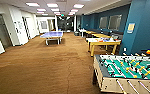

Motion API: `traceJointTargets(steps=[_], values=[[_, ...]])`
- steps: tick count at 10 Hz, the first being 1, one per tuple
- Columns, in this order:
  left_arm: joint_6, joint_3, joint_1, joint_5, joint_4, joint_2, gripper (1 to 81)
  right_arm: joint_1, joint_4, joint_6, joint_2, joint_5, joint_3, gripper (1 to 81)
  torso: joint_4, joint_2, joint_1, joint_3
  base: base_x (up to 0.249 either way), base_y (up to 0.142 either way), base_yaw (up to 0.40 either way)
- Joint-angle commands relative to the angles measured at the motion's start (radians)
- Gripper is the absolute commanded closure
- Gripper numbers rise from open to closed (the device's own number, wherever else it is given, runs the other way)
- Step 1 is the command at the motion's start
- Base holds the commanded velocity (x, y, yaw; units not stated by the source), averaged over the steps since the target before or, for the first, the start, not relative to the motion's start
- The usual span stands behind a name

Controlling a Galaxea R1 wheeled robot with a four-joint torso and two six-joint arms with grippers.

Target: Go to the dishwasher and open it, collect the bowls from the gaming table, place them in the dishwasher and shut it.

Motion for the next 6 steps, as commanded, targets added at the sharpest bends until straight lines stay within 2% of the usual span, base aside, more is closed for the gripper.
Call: traceJointTargets(steps=[1,6], values=[[-0.002,0.003,-0.043,0.045,-0.006,-0.019,1.0,0.040,-0.003,-0.003,-0.034,-0.049,0.001,1.0,0.000,0.000,0.000,0.000,0.103,0.000,0.000],[-0.002,0.003,-0.043,0.045,-0.002,-0.023,1.0,0.041,0.000,-0.003,-0.079,-0.047,0.001,1.0,0.000,0.000,-0.001,0.000,0.102,0.000,0.000]])
